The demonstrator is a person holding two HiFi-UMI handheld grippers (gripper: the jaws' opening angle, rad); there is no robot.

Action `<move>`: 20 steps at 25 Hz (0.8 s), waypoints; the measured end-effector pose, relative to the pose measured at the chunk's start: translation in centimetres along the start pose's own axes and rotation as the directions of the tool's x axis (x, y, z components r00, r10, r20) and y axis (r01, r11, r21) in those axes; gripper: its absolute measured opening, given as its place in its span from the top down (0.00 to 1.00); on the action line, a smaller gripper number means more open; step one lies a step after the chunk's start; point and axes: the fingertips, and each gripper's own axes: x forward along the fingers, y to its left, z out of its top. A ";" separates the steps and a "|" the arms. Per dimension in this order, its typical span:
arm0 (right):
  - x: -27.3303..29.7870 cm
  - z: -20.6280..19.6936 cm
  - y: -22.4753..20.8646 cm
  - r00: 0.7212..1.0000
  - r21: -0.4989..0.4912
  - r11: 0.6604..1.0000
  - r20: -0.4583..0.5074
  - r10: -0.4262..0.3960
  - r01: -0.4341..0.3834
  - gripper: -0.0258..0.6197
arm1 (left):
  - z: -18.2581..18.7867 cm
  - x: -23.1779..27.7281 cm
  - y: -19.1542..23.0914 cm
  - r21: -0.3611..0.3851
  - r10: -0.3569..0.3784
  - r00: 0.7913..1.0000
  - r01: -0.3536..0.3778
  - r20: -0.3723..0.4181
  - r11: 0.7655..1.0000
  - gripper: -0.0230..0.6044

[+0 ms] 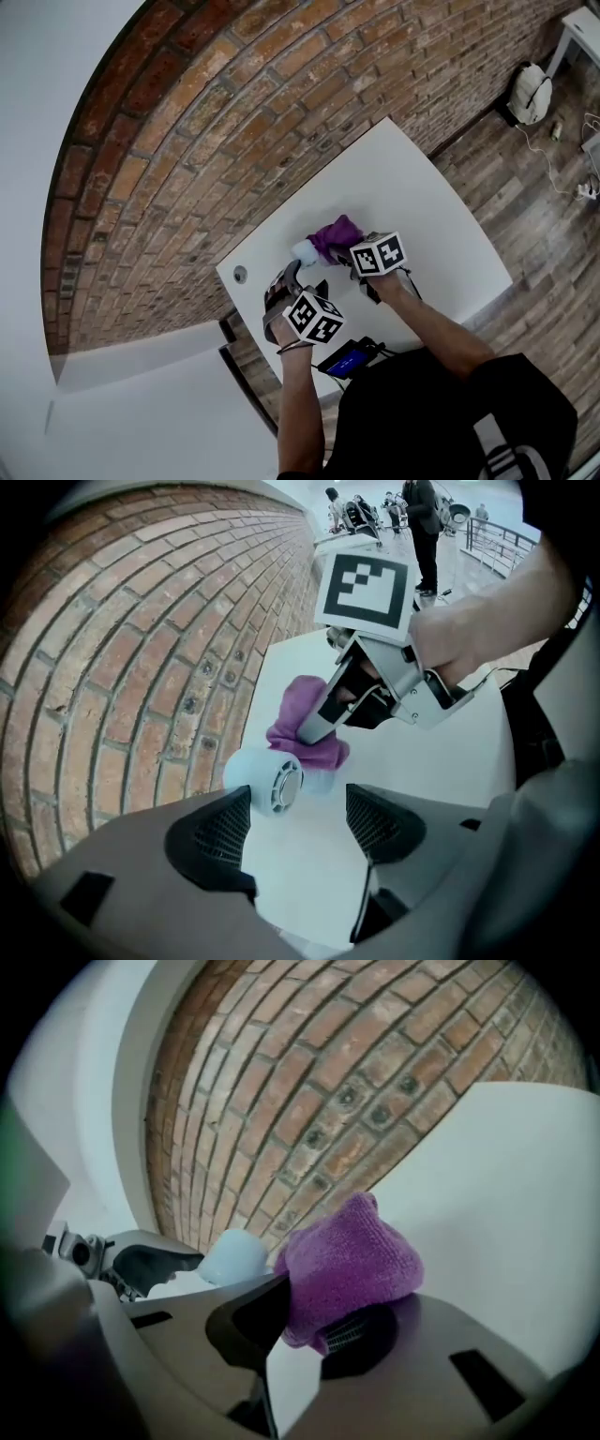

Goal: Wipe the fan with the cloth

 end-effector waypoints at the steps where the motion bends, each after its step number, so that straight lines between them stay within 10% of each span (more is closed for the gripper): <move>1: -0.4 0.1 -0.5 1.000 0.035 0.999 0.004 -0.009 0.009 0.85 | 0.0 0.0 0.0 -0.004 0.001 1.000 -0.001 0.004 1.000 0.45; 4: -2.4 3.3 2.4 0.982 0.089 0.989 0.156 0.108 -0.122 0.85 | 0.2 0.0 0.1 -0.009 0.008 1.000 -0.008 0.009 1.000 0.45; 8: -2.4 5.0 9.3 0.939 -0.076 0.956 0.181 0.293 -0.283 0.85 | 0.1 0.1 0.2 -0.011 0.011 1.000 -0.011 0.003 1.000 0.45; 16: -0.9 2.8 5.5 0.952 -0.011 0.979 0.233 0.199 -0.202 0.85 | 0.0 0.1 0.2 -0.007 0.009 1.000 -0.009 -0.005 1.000 0.45; 20: 0.7 -0.9 1.6 0.990 0.053 0.992 0.084 0.112 -0.117 0.85 | 0.0 0.1 0.1 -0.007 0.014 1.000 -0.014 -0.010 1.000 0.45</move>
